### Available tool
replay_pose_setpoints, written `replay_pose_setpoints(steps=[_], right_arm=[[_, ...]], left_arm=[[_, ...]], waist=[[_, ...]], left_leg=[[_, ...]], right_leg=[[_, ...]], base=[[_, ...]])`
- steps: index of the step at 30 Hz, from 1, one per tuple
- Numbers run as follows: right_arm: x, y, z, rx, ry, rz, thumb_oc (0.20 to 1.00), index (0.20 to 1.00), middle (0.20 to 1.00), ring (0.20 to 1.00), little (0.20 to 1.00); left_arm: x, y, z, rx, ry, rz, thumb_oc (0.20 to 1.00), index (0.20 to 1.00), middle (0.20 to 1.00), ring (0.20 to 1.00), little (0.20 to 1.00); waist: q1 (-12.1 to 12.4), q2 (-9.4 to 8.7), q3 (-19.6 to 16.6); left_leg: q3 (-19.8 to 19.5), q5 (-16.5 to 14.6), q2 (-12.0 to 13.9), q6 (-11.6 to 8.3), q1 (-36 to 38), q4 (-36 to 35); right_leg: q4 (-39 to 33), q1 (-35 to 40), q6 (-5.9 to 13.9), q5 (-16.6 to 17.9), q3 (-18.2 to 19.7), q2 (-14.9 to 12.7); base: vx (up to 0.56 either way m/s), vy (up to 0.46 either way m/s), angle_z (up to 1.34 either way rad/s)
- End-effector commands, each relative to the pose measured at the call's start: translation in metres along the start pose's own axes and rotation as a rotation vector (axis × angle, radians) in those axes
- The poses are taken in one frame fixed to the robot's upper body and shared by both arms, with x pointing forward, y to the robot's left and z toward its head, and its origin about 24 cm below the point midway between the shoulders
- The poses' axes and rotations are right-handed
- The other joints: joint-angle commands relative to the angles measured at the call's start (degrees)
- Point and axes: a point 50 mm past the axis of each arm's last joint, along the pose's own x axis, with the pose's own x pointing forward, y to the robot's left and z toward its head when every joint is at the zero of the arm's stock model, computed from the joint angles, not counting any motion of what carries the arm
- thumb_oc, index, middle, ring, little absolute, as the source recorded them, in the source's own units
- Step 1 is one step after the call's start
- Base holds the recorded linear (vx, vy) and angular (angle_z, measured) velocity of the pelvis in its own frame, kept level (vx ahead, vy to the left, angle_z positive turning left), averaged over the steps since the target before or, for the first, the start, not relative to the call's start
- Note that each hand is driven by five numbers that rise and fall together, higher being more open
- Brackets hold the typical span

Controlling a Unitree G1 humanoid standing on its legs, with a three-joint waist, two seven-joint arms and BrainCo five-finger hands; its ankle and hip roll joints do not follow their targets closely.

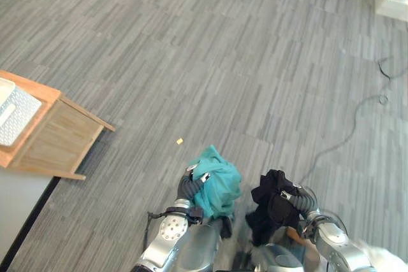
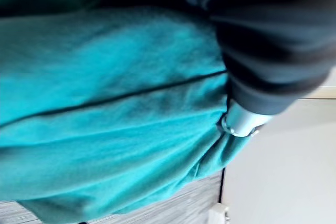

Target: Tidy up the quilt and then pick up the clothes from the bed and put them into the laundry hamper.

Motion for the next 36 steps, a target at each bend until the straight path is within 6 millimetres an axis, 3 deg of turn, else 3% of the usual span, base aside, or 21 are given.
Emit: replay_pose_setpoints(steps=[1,3,4,5,7,10,14,15,17,19,20,21,22,24,25,26,28,31,33,34,36], right_arm=[[0.004,0.011,0.023,0.032,-0.115,0.011,0.2,0.2,0.2,0.2,0.2],[0.003,0.016,0.022,0.032,-0.108,0.003,0.2,0.2,0.2,0.2,0.2],[0.003,0.016,0.022,0.038,-0.108,-0.007,0.2,0.2,0.2,0.2,0.2],[0.003,0.016,0.021,0.046,-0.105,-0.019,0.2,0.2,0.2,0.2,0.2],[0.004,0.009,0.021,0.076,-0.121,-0.044,0.2,0.2,0.2,0.2,0.2],[0.004,0.006,0.022,0.083,-0.133,-0.042,0.2,0.2,0.2,0.2,0.2],[0.004,0.004,0.022,0.115,-0.138,-0.051,0.2,0.2,0.2,0.2,0.2],[0.004,0.004,0.02,0.133,-0.135,-0.064,0.2,0.2,0.2,0.2,0.2],[0.007,0.003,0.022,0.108,-0.148,-0.06,0.2,0.2,0.2,0.2,0.2],[0.009,0.004,0.026,0.066,-0.151,-0.028,0.2,0.2,0.2,0.2,0.2],[0.012,0.001,0.03,0.044,-0.142,-0.029,0.2,0.2,0.2,0.2,0.2],[0.014,-0.004,0.032,0.039,-0.141,-0.04,0.2,0.2,0.2,0.2,0.2],[0.015,-0.007,0.033,0.037,-0.142,-0.045,0.2,0.2,0.2,0.2,0.2],[0.015,-0.012,0.032,0.022,-0.147,-0.028,0.2,0.2,0.2,0.2,0.2],[0.013,-0.012,0.032,0.009,-0.142,-0.005,0.2,0.2,0.2,0.2,0.2],[0.013,-0.012,0.032,0.009,-0.141,-0.003,0.2,0.2,0.2,0.2,0.2],[0.005,-0.01,0.024,0.012,-0.121,0.003,0.2,0.2,0.2,0.2,0.2],[-0.002,-0.013,0.016,-0.001,-0.109,0.009,0.2,0.2,0.2,0.2,0.2],[-0.002,-0.014,0.015,-0.008,-0.111,0.011,0.2,0.2,0.2,0.2,0.2],[0.001,-0.014,0.015,-0.017,-0.114,0.015,0.2,0.2,0.2,0.2,0.2],[0.006,-0.009,0.013,0.005,-0.109,0.02,0.2,0.2,0.2,0.2,0.2]], left_arm=[[0.006,0.005,0.024,0.013,-0.106,0.05,0.2,0.2,0.2,0.2,0.2],[0.006,0.01,0.021,-0.013,-0.089,0.04,0.2,0.2,0.2,0.2,0.2],[0.005,0.011,0.02,-0.007,-0.085,0.025,0.2,0.2,0.2,0.2,0.2],[0.006,0.012,0.019,0.008,-0.079,0.0,0.2,0.2,0.2,0.2,0.2],[0.008,0.012,0.016,0.037,-0.067,-0.045,0.2,0.2,0.2,0.2,0.2],[0.009,0.013,0.016,0.052,-0.071,-0.057,0.2,0.2,0.2,0.2,0.2],[0.008,0.005,0.015,0.089,-0.076,-0.091,0.2,0.2,0.2,0.2,0.2],[0.007,0.002,0.015,0.105,-0.071,-0.095,0.2,0.2,0.2,0.2,0.2],[0.006,0.001,0.015,0.1,-0.081,-0.074,0.2,0.2,0.2,0.2,0.2],[0.006,0.006,0.019,0.073,-0.096,-0.03,0.2,0.2,0.2,0.2,0.2],[0.006,0.008,0.022,0.058,-0.09,-0.007,0.2,0.2,0.2,0.2,0.2],[0.009,0.009,0.024,0.045,-0.083,0.0,0.2,0.2,0.2,0.2,0.2],[0.01,0.009,0.024,0.042,-0.08,-0.003,0.2,0.2,0.2,0.2,0.2],[0.012,0.014,0.02,0.019,-0.064,0.027,0.2,0.2,0.2,0.2,0.2],[0.01,0.02,0.017,0.006,-0.047,0.056,0.2,0.2,0.2,0.2,0.2],[0.009,0.021,0.016,0.006,-0.045,0.058,0.2,0.2,0.2,0.2,0.2],[0.003,0.019,0.013,0.009,-0.046,0.054,0.2,0.2,0.2,0.2,0.2],[0.0,0.012,0.012,0.004,-0.07,0.044,0.2,0.2,0.2,0.2,0.2],[0.002,0.011,0.013,-0.003,-0.077,0.045,0.2,0.2,0.2,0.2,0.2],[0.004,0.013,0.012,-0.015,-0.083,0.048,0.2,0.2,0.2,0.2,0.2],[0.004,0.015,0.01,-0.007,-0.067,0.053,0.2,0.2,0.2,0.2,0.2]], waist=[[0.28,2.32,-4.08],[-1.2,4.63,-3.39],[-1.55,4.76,-3.07],[-2.36,3.81,-2.58],[-5.48,0.62,-1.29],[-6.65,0.13,-0.87],[-8.42,-0.77,-2.38],[-9.29,-1.11,-3.47],[-10.1,-0.42,-4.83],[-10.55,0.65,-5.91],[-9.95,0.51,-5.75],[-8.78,-0.08,-4.78],[-8.11,0.1,-4.08],[-6.58,0.44,-2.82],[-5.2,1.02,-1.97],[-4.88,1.11,-2.1],[-2.4,2.89,-2.43],[-1.34,2.52,-1.87],[-1.31,2.59,-1.69],[-1.38,2.61,-2.3],[-0.11,1.43,-4.48]], left_leg=[[-7.33,-2.14,3.66,-6.21,-2.33,0.21],[-9.79,-3.01,4.13,-5.62,-0.31,0.97],[-11.19,-3.81,3.79,-5.82,0.37,1.27],[-13.16,-5.41,2.65,-6.18,1.26,1.85],[-19.26,-11.43,-0.61,-7.25,5.84,3.39],[-21.92,-13.69,-1.34,-7.31,8.23,3.87],[-22.65,-18.87,-0.4,-7.61,12.08,6.62],[-22.18,-20.12,0.74,-8.0,12.97,8.99],[-19.71,-16.65,4.88,-10.19,15.7,13.38],[-16.59,-8.5,9.09,-13.35,15.93,21.88],[-14.0,-0.42,12.23,-16.05,10.4,34.58],[-13.72,1.03,11.78,-16.39,1.43,43.41],[-13.0,0.56,12.01,-16.38,-3.22,45.22],[-10.41,0.04,11.26,-15.65,-9.22,40.39],[-8.3,-0.47,9.24,-14.89,-9.14,28.48],[-8.13,0.03,8.64,-14.84,-9.07,25.16],[-6.56,5.3,7.84,-15.24,-9.91,-0.58],[-4.53,5.84,7.22,-15.34,-12.65,-8.29],[-3.9,5.86,7.67,-15.53,-13.65,-7.59],[-1.45,5.22,8.19,-15.14,-13.46,-7.17],[-0.94,4.25,7.67,-14.23,-13.03,-6.7]], right_leg=[[4.7,-7.59,5.67,19.55,11.44,-8.5],[1.77,-17.62,1.6,17.19,11.11,-8.24],[-2.99,-18.54,1.02,16.48,11.0,-7.36],[-14.53,-19.03,0.9,17.1,10.93,-6.47],[-46.67,-18.71,2.56,18.83,11.41,-4.17],[-55.42,-17.61,4.08,19.3,11.84,-2.8],[-54.02,-16.82,5.33,19.77,14.04,-2.32],[-51.57,-16.41,5.17,19.77,16.34,-2.07],[-48.29,-16.14,4.74,19.63,15.82,-2.37],[-46.21,-14.31,2.85,18.12,13.39,-1.81],[-46.49,-10.5,0.05,16.63,11.01,-1.36],[-46.66,-7.41,-1.69,15.38,9.72,-1.81],[-46.66,-5.28,-2.21,14.51,8.96,-1.5],[-46.69,-1.18,-2.69,11.99,7.78,-1.41],[-46.8,1.6,-2.0,10.07,8.08,-0.76],[-46.94,1.79,-1.76,9.99,8.1,-0.69],[-46.93,4.99,-0.69,7.51,8.46,1.3],[-46.36,8.65,-0.32,4.99,8.73,1.04],[-45.57,9.22,-0.38,3.74,8.42,0.94],[-43.93,10.4,-0.07,1.38,8.66,0.86],[-40.69,14.87,1.06,-1.67,8.7,-0.45]], base=[[0.66,0.241,0.67],[0.47,0.051,1.4],[0.48,-0.186,1.64],[0.69,-0.401,1.33],[0.87,-0.456,1.64],[0.59,-0.173,1.6],[0.73,-0.184,1.36],[0.58,-0.172,0.6],[0.69,-0.191,0.62],[0.65,-0.239,0.62],[0.56,-0.316,0.33],[0.48,-0.291,0.66],[0.35,-0.142,0.64],[0.53,0.013,0.18],[0.57,0.096,-0.35],[0.64,0.138,-0.66],[0.7,0.145,-0.55],[0.57,0.157,-0.22],[0.45,0.169,-0.27],[0.73,0.231,-0.3],[0.77,0.185,-0.04]])
